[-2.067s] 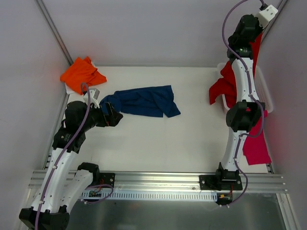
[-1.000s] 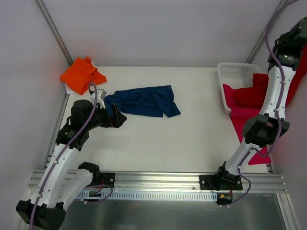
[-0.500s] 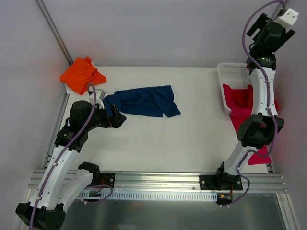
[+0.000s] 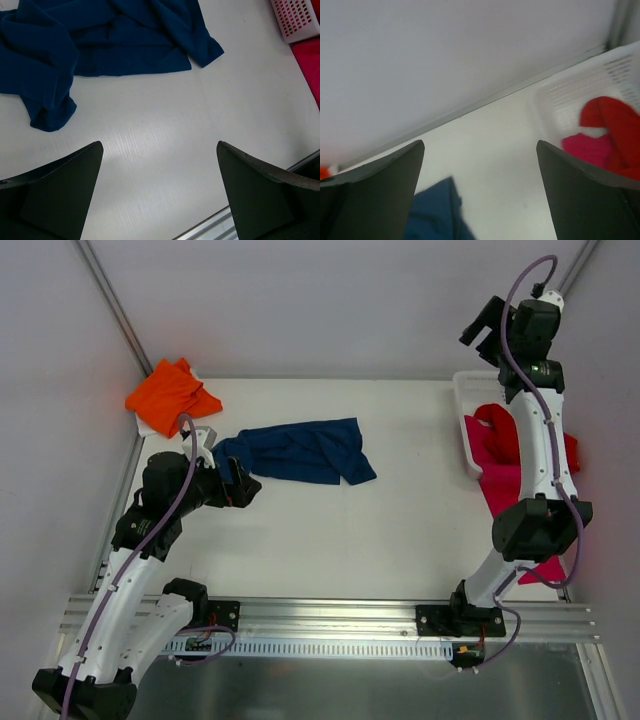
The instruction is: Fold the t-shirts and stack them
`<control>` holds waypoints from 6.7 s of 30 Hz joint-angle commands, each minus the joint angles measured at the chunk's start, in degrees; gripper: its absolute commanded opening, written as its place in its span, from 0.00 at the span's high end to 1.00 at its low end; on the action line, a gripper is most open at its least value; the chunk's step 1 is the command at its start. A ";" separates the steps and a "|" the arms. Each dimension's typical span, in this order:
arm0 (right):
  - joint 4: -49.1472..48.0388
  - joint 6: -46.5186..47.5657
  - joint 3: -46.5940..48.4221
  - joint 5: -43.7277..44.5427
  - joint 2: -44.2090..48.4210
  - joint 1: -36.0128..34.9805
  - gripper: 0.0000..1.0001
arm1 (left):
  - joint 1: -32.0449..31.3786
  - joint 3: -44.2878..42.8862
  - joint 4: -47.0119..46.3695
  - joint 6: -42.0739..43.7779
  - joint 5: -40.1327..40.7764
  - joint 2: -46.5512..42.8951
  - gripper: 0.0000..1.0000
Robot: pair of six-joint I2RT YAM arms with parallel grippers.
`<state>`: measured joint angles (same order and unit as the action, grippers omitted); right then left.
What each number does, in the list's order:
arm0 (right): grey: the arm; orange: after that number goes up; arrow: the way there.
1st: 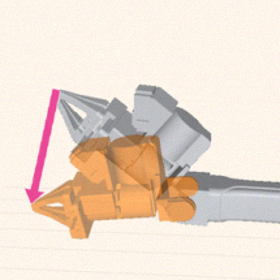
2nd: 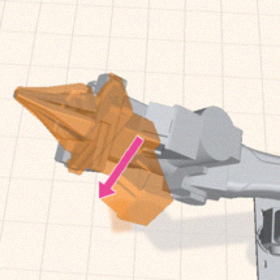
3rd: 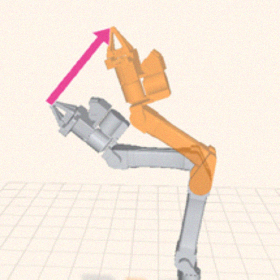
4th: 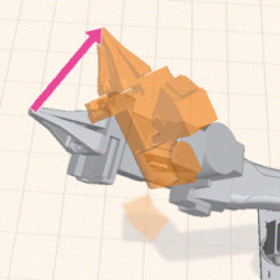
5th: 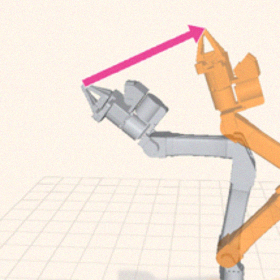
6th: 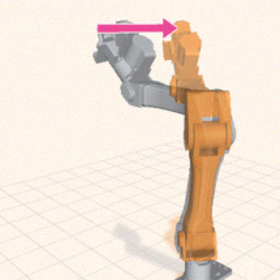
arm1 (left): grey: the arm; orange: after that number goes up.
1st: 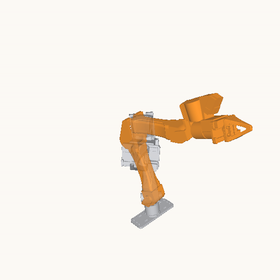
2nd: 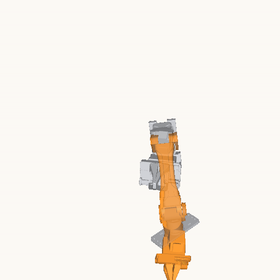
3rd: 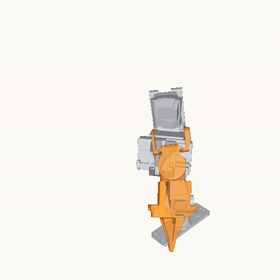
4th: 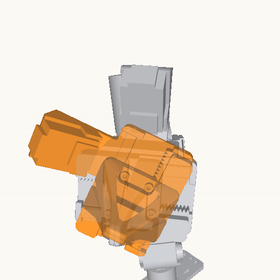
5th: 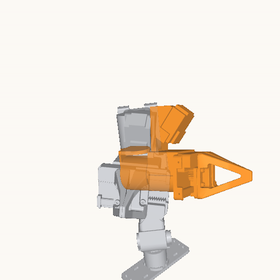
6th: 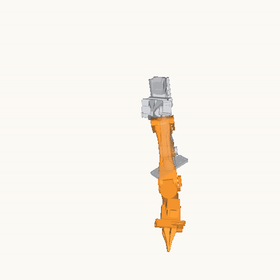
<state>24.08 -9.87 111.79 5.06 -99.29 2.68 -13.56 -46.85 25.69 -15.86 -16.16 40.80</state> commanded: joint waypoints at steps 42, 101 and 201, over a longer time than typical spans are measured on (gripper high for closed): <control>2.56 -8.41 -57.56 3.99 29.41 -34.14 0.01 | -0.50 -33.66 1.20 -5.50 34.97 58.43 0.08; 0.27 -11.23 -49.04 3.29 11.13 -38.89 0.01 | -8.85 -33.06 4.11 11.46 8.07 16.25 1.00; 7.74 -13.25 -62.13 16.21 29.50 -41.97 0.01 | -35.91 -14.78 1.65 -11.54 25.99 40.60 0.01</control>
<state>29.17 -21.82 50.61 18.74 -72.36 -39.24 -47.77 -68.88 26.39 -17.56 5.28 81.12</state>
